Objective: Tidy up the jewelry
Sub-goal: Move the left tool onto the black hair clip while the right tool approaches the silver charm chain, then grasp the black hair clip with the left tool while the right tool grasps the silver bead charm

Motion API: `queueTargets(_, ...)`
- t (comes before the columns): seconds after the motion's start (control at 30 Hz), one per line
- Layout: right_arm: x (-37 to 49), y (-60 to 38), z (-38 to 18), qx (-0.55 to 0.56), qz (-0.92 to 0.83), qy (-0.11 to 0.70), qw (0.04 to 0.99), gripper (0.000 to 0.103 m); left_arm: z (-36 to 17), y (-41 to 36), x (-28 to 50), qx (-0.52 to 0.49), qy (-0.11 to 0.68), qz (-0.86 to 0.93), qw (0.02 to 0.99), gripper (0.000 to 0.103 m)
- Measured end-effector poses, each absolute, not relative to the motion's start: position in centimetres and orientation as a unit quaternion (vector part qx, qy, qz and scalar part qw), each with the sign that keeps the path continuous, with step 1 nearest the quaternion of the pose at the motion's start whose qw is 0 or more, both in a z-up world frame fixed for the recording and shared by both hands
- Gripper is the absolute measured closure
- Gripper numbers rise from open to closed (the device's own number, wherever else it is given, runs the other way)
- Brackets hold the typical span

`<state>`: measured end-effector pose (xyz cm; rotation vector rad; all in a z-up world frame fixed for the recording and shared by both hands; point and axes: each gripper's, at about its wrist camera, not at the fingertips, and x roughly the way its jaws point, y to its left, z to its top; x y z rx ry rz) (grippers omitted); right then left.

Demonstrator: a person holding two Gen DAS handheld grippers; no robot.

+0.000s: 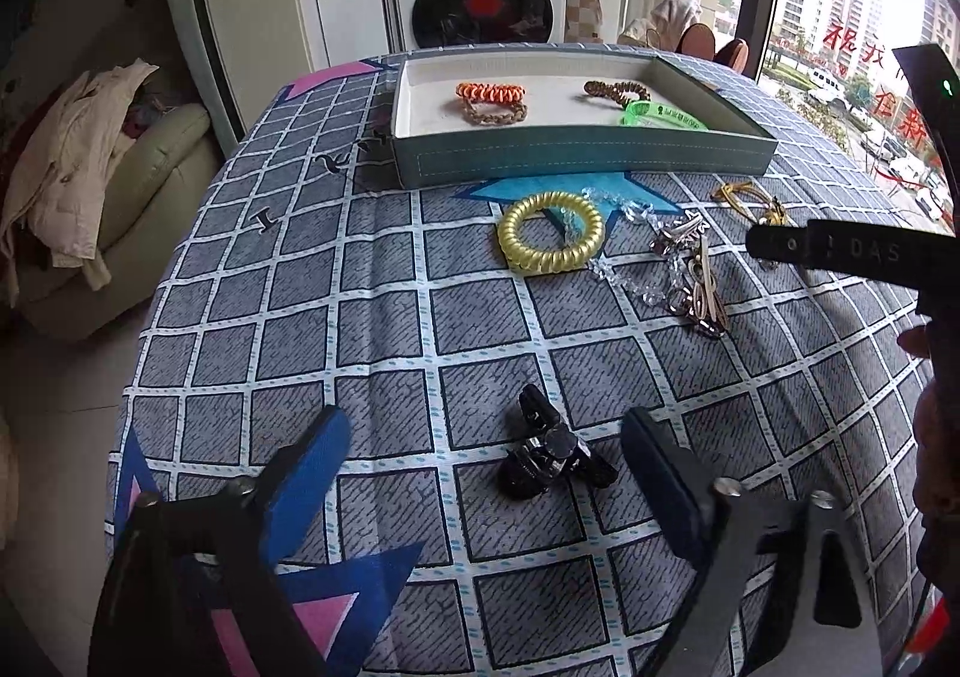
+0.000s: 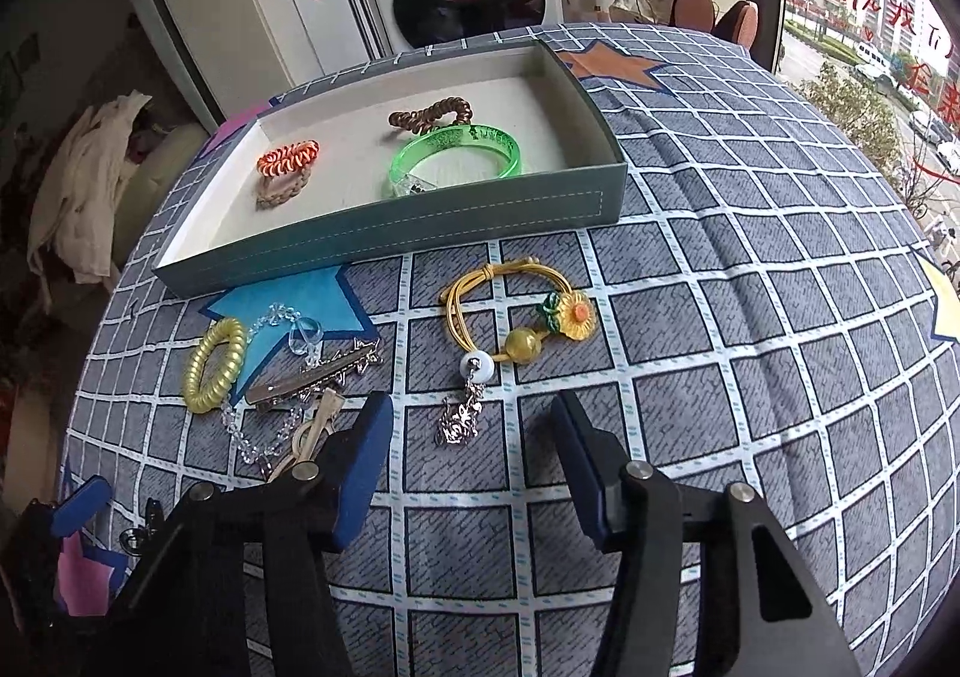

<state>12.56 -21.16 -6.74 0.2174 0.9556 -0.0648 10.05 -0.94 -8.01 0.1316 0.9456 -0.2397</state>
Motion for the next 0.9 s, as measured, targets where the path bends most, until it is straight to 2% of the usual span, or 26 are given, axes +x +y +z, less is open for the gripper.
queueTargets(0.13, 13.1, -20.0, -6.8, 0.06, -0.034, 0.462, 0.884, 0.054, -8.2, -0.9, 10.1, 0.061, 0.458, -0.121, 0.879, 0.009)
queueTargets(0.23, 13.2, -19.1, -6.9, 0.022, -0.035, 0.464, 0.885, 0.064, -8.0, -1.1, 9.9, 0.06, 0.458, -0.138, 0.876, 0.02)
queueTargets(0.3, 13.1, -18.9, -6.9, 0.019, -0.029, 0.464, 0.885, 0.078, -7.9, -1.4, 9.8, 0.064, 0.456, -0.146, 0.875, 0.031)
queueTargets(0.33, 13.1, -18.9, -6.8, 0.019, -0.027, 0.465, 0.885, 0.081, -7.8, -1.6, 9.7, 0.067, 0.455, -0.15, 0.875, 0.034)
queueTargets(0.37, 13.1, -18.9, -6.8, 0.02, -0.026, 0.465, 0.885, 0.087, -7.7, -1.7, 9.7, 0.069, 0.454, -0.154, 0.875, 0.042)
queueTargets(0.4, 13.0, -19.0, -6.8, 0.021, -0.026, 0.465, 0.885, 0.089, -7.7, -1.7, 9.6, 0.07, 0.454, -0.158, 0.874, 0.053)
queueTargets(0.43, 12.9, -19.1, -6.8, 0.024, -0.025, 0.465, 0.885, 0.089, -7.7, -1.8, 9.6, 0.07, 0.455, -0.161, 0.873, 0.055)
queueTargets(0.6, 12.1, -20.0, -6.7, 0.05, -0.019, 0.461, 0.886, 0.089, -7.5, -0.9, 9.6, 0.045, 0.452, -0.173, 0.874, 0.059)
queueTargets(0.9, 10.7, -22.1, -5.5, 0.112, 0.003, 0.451, 0.885, 0.089, -6.2, 0.4, 9.8, 0.016, 0.446, -0.185, 0.876, 0.059)
